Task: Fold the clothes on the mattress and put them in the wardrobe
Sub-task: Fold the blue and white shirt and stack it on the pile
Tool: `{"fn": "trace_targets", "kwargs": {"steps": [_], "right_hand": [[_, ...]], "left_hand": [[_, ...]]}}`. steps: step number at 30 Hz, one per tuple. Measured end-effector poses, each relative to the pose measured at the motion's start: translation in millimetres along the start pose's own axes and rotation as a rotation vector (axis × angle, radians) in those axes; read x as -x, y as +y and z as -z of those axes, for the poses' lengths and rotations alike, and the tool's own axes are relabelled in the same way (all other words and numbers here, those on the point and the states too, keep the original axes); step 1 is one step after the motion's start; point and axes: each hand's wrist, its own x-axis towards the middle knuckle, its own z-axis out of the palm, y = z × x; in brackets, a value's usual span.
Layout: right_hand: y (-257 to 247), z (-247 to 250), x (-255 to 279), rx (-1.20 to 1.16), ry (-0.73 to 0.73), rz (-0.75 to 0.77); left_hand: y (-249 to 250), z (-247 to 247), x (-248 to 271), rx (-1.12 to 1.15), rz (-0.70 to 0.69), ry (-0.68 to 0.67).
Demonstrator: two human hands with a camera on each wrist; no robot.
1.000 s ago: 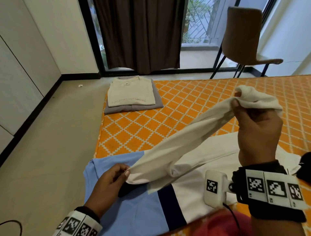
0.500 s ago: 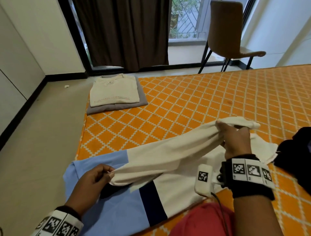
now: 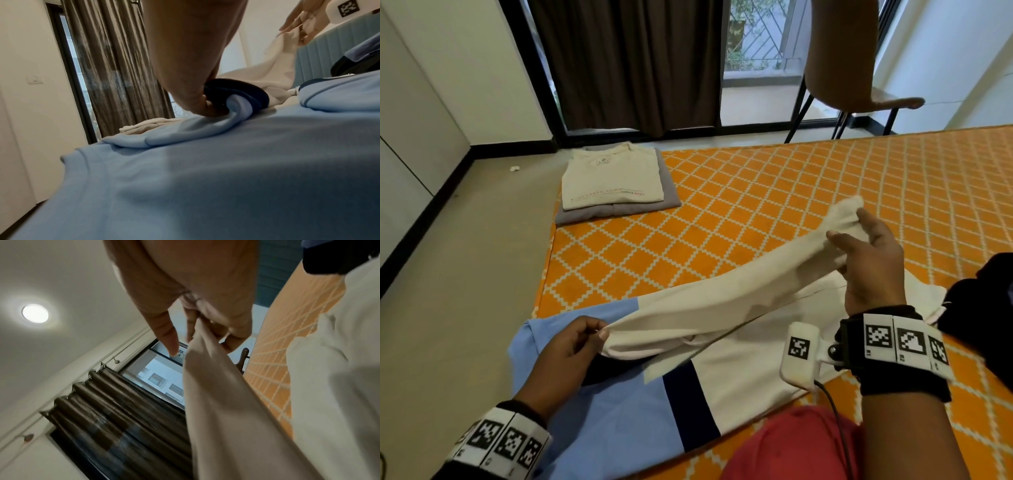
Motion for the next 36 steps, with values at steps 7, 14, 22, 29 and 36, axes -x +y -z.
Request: {"fn": "trace_targets", "kwargs": {"steps": [7,14,22,29,36], "right_hand": [[16,7,-2,-0.298,-0.244,-0.008],[30,16,-23,0.179,0.053,-0.217],[3,25,-19,-0.857,-0.405,0.001],[-4,41,-46,-0.056,-0.553,-0.051],[-40,85,-91,0.581,-0.497,0.168]], "left_hand": [[9,8,18,-0.182,-0.130,-0.033],[4,-3,34,-0.501,-0.198,-0.129],[2,-13,36,-0.567,-0.181,-0.192],[7,-23,38,-0.653,-0.185,-0.252],[-8,-28,41,-0.800,-0.171,-0.262]]}}
